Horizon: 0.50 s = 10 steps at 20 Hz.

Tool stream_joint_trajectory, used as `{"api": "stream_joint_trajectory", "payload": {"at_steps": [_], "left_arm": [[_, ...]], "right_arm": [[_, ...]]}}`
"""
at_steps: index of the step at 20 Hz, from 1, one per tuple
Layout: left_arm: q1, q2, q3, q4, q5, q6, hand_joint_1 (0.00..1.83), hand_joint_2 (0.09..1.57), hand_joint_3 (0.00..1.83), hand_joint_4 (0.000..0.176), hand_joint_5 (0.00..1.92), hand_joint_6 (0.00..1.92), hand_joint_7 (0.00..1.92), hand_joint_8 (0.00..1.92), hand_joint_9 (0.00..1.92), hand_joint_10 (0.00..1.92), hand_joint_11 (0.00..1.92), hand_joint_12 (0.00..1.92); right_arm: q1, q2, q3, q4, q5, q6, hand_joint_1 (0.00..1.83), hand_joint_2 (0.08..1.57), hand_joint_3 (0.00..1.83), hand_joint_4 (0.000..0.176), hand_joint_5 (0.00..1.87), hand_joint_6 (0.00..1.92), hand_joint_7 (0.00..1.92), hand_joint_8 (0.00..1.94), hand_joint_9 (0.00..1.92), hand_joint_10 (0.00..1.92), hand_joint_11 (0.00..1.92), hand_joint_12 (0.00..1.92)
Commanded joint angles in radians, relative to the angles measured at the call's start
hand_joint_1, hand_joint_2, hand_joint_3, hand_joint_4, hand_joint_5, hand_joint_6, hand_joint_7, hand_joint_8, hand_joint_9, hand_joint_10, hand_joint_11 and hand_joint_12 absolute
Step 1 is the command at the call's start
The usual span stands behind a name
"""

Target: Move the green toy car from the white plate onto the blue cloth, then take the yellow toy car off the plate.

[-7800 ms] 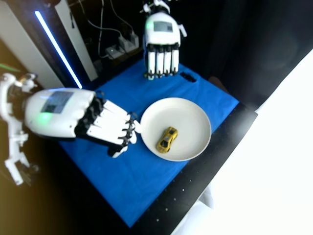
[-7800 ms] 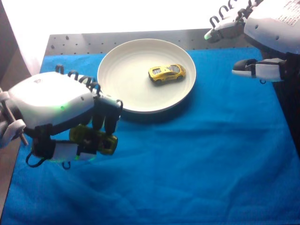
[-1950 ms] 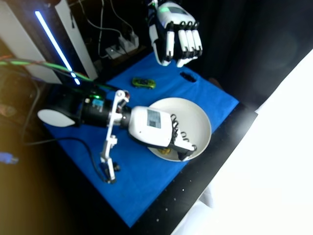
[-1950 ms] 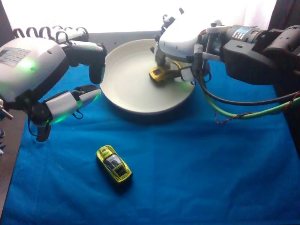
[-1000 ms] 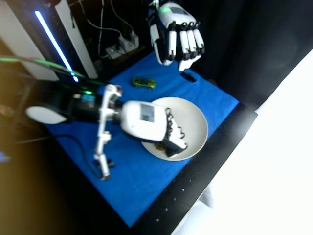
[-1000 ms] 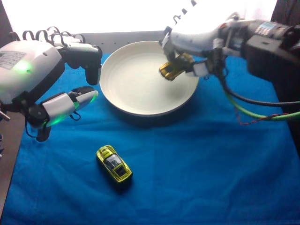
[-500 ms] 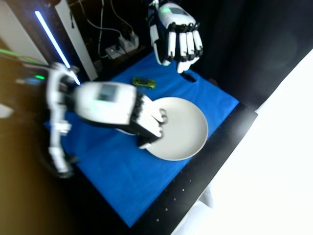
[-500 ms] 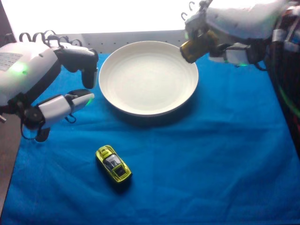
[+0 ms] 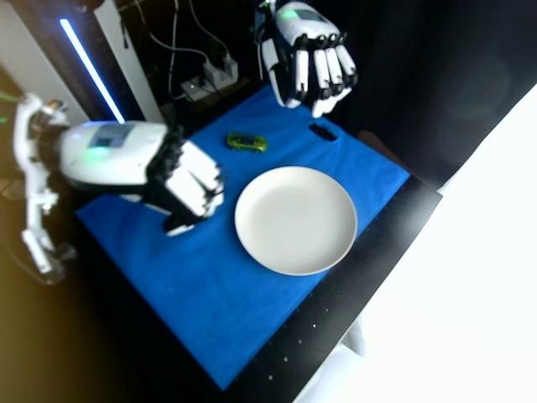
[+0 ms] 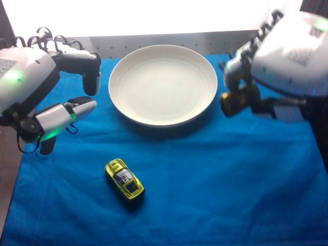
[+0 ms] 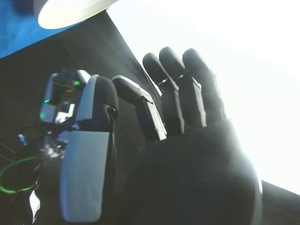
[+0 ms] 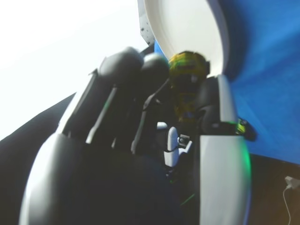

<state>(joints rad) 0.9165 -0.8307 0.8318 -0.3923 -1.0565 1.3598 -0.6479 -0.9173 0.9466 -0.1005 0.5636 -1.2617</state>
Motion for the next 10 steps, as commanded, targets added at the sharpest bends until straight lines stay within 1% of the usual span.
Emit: {"api": "stream_joint_trajectory", "payload": {"at_steps": [1,2,3,4,5,6,7,8,9,10], "left_arm": [[-0.003,0.006,-0.004,0.022,-0.124,-0.004,0.85,1.27,0.0,0.176,0.67,1.44,0.65,0.52,0.46,0.93,0.17,1.63],[-0.002,0.006,-0.004,0.021,-0.125,-0.004,0.86,1.27,0.0,0.176,0.68,1.43,0.66,0.51,0.44,0.95,0.16,1.65],[-0.002,0.006,-0.004,0.02,-0.125,-0.004,0.86,1.26,0.0,0.176,0.68,1.42,0.66,0.53,0.43,1.01,0.19,1.66],[-0.002,0.006,-0.004,0.02,-0.125,-0.004,0.85,1.27,0.0,0.176,0.67,1.44,0.65,0.53,0.42,0.95,0.15,1.61],[-0.002,0.006,-0.004,0.02,-0.125,-0.004,0.85,1.27,0.0,0.176,0.66,1.45,0.64,0.52,0.42,0.91,0.14,1.57],[-0.002,0.006,-0.004,0.02,-0.125,-0.004,0.84,1.28,0.0,0.176,0.66,1.45,0.65,0.52,0.41,0.9,0.08,1.59],[-0.002,0.005,-0.004,0.02,-0.125,-0.004,0.84,1.28,0.0,0.176,0.66,1.45,0.63,0.56,0.41,0.96,0.1,1.62],[-0.002,0.005,-0.005,0.02,-0.124,-0.004,0.84,1.28,0.0,0.176,0.65,1.47,0.6,0.62,0.41,1.0,0.15,1.61],[-0.002,0.005,-0.005,0.02,-0.125,-0.004,0.84,1.28,0.0,0.176,0.65,1.46,0.59,0.64,0.41,1.01,0.15,1.62],[-0.002,0.005,-0.005,0.019,-0.126,-0.004,0.85,1.27,0.0,0.176,0.67,1.44,0.58,0.65,0.41,1.01,0.15,1.64]], "right_arm": [[-0.005,0.002,-0.012,-0.004,0.121,-0.009,1.3,1.05,0.0,0.0,1.15,0.51,1.14,1.02,1.21,1.23,1.12,1.62],[-0.039,0.005,-0.025,-0.004,0.126,-0.007,1.28,1.09,0.01,0.0,1.1,0.53,1.0,1.27,1.17,1.5,1.13,1.78],[-0.062,0.003,-0.031,-0.004,0.126,-0.002,1.28,1.1,0.0,0.0,1.14,0.45,0.96,1.33,1.14,1.55,1.13,1.79],[-0.1,-0.008,-0.03,-0.004,0.126,0.027,1.29,1.09,0.0,0.0,1.19,0.36,0.99,1.28,1.13,1.4,1.08,1.66],[-0.115,-0.015,-0.025,-0.004,0.125,0.049,1.29,1.09,0.0,0.0,1.2,0.34,0.98,1.29,1.09,1.39,1.03,1.65],[-0.138,-0.025,-0.017,-0.004,0.124,0.08,1.27,1.12,0.0,0.0,1.1,0.5,0.92,1.37,0.96,1.52,0.93,1.77],[-0.158,-0.039,-0.008,-0.004,0.122,0.106,1.27,1.12,0.0,0.0,1.1,0.53,0.91,1.39,0.89,1.55,0.82,1.84],[-0.175,-0.053,0.0,-0.003,0.114,0.123,1.27,1.14,0.0,0.0,1.06,0.59,0.87,1.45,0.93,1.68,0.88,1.91],[-0.181,-0.06,-0.001,-0.004,0.103,0.123,1.26,1.15,0.0,0.0,1.01,0.67,0.86,1.49,1.0,1.74,0.98,1.91],[-0.184,-0.064,-0.002,-0.004,0.097,0.123,1.27,1.12,0.0,0.0,1.02,0.72,0.97,1.29,0.94,1.49,0.87,1.72]]}}
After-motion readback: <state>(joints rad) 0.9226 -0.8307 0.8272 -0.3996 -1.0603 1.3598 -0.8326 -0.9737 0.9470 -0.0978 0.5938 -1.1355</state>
